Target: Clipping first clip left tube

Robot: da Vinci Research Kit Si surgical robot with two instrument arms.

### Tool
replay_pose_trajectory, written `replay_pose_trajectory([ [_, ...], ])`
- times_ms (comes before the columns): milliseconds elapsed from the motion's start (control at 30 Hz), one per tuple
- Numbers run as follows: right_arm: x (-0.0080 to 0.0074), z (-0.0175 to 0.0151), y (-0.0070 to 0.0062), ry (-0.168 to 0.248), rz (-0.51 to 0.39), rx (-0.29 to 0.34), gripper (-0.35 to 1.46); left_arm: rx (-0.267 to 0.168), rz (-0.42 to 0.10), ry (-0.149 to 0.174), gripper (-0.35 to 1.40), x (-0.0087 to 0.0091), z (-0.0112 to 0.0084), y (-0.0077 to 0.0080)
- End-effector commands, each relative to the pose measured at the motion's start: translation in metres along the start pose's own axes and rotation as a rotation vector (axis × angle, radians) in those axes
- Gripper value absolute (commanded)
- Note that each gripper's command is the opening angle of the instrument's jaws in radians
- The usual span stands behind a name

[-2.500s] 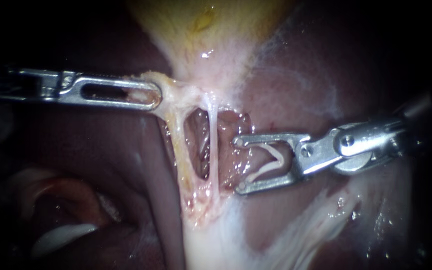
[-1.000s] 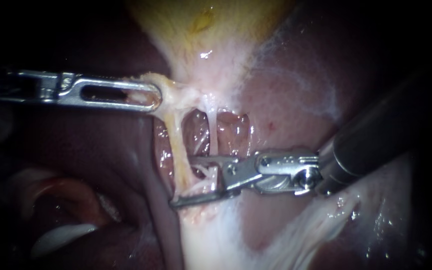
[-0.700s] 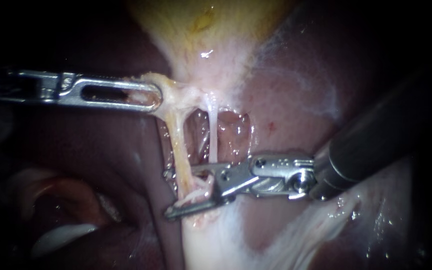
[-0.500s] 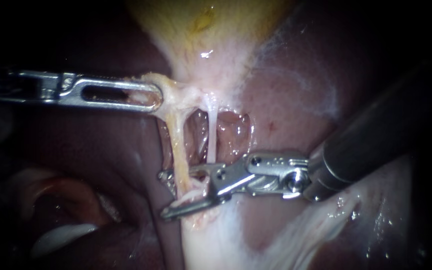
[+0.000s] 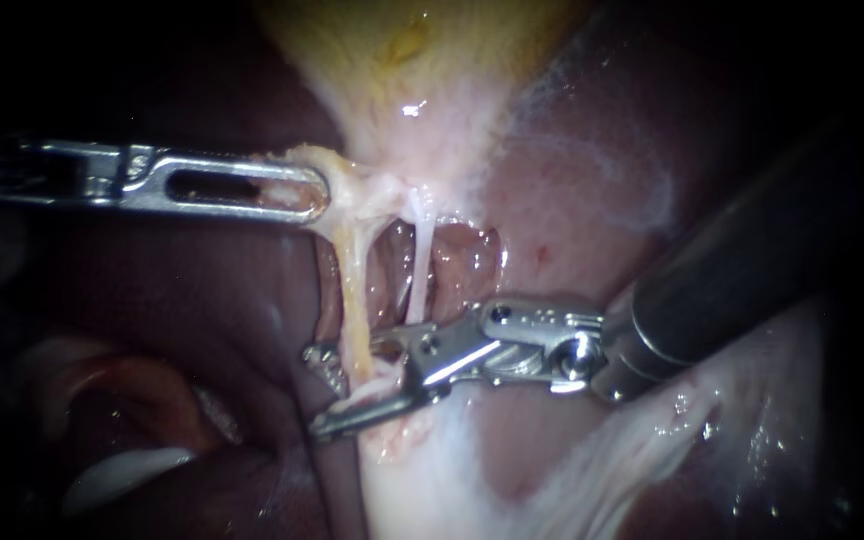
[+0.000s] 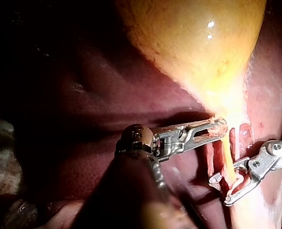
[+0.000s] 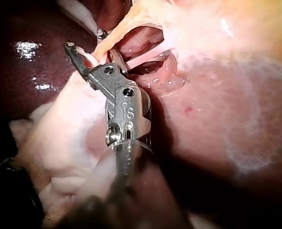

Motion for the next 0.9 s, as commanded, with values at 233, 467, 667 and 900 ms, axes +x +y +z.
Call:
replay_pose_trajectory([
  [233, 0.0007, -0.0016, -0.0004, -0.014, 0.104, 0.003, -0.35, 0.000, 0.000, 0.000, -0.35, 0.0000, 0.0000, 0.0000],
  [467, 0.0005, -0.0019, -0.0008, -0.068, 0.112, -0.018, -0.35, 0.000, 0.000, 0.000, -0.35, 0.0000, 0.0000, 0.0000],
  [667, 0.0005, -0.0019, -0.0009, -0.068, 0.112, -0.018, -0.35, 0.000, 0.000, 0.000, -0.35, 0.0000, 0.0000, 0.0000],
  [900, 0.0005, -0.0019, -0.0009, -0.068, 0.112, -0.017, -0.35, 0.000, 0.000, 0.001, -0.35, 0.0000, 0.0000, 0.0001],
])
